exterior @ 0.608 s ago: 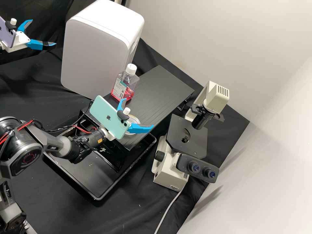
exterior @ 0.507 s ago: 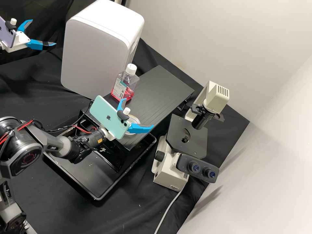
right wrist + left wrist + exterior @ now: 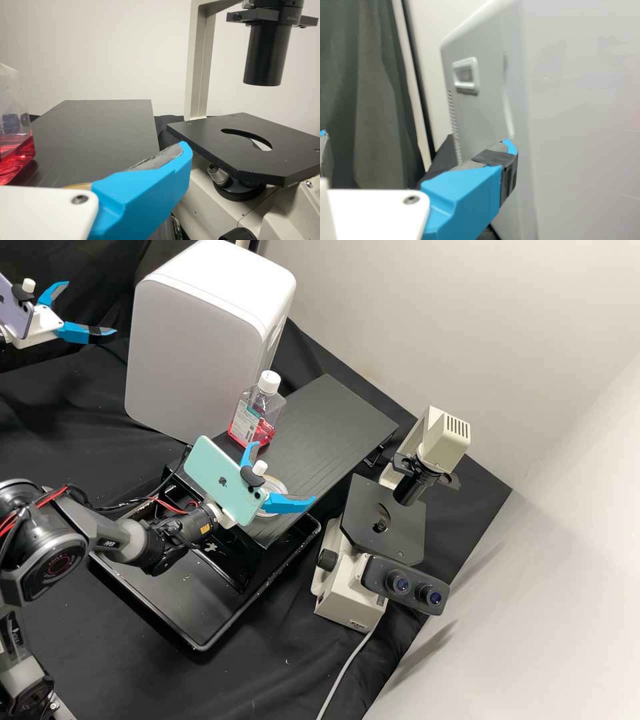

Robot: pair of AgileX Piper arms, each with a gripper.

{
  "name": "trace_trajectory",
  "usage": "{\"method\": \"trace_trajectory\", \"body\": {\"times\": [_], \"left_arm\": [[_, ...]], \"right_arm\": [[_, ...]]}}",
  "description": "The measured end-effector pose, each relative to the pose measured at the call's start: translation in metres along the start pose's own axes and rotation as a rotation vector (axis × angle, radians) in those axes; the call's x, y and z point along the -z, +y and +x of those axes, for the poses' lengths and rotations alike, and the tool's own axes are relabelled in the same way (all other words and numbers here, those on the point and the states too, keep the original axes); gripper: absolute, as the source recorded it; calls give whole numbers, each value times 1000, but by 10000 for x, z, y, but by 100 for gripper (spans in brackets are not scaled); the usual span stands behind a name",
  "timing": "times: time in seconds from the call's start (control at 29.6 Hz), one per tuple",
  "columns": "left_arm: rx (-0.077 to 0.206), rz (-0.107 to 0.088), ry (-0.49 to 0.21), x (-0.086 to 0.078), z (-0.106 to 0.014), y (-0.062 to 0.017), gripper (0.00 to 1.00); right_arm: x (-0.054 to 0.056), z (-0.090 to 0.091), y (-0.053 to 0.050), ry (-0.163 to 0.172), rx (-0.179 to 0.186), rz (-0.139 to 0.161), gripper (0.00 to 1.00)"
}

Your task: Remove the lid from the petri dish

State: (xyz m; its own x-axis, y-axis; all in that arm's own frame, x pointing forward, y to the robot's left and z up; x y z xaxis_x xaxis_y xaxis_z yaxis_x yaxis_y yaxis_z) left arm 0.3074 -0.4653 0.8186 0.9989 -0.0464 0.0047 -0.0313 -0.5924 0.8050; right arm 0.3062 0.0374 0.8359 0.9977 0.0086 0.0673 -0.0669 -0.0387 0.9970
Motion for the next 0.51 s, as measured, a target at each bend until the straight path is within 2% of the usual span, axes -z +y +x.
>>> {"method": "trace_trajectory", "body": {"times": [0.1, 0.2, 0.24, 0.27, 0.34, 0.41, 0.51], "left_arm": [[-7, 11, -54, -124, 19, 14, 100], [-24, 44, -159, -285, 11, 8, 100], [-46, 61, -219, -352, 9, -2, 100], [-61, 68, -251, -391, -2, -1, 100], [-83, 74, -345, -483, -42, -71, 100], [-70, 74, -410, -555, -87, -144, 100], [-13, 53, -471, -633, -155, -268, 100]], "right_arm": [[0, 0, 0, 0, 0, 0, 100], [0, 0, 0, 0, 0, 0, 100], [0, 0, 0, 0, 0, 0, 100], [0, 0, 0, 0, 0, 0, 100], [0, 0, 0, 0, 0, 0, 100], [0, 0, 0, 0, 0, 0, 100], [0, 0, 0, 0, 0, 0, 100]]}}
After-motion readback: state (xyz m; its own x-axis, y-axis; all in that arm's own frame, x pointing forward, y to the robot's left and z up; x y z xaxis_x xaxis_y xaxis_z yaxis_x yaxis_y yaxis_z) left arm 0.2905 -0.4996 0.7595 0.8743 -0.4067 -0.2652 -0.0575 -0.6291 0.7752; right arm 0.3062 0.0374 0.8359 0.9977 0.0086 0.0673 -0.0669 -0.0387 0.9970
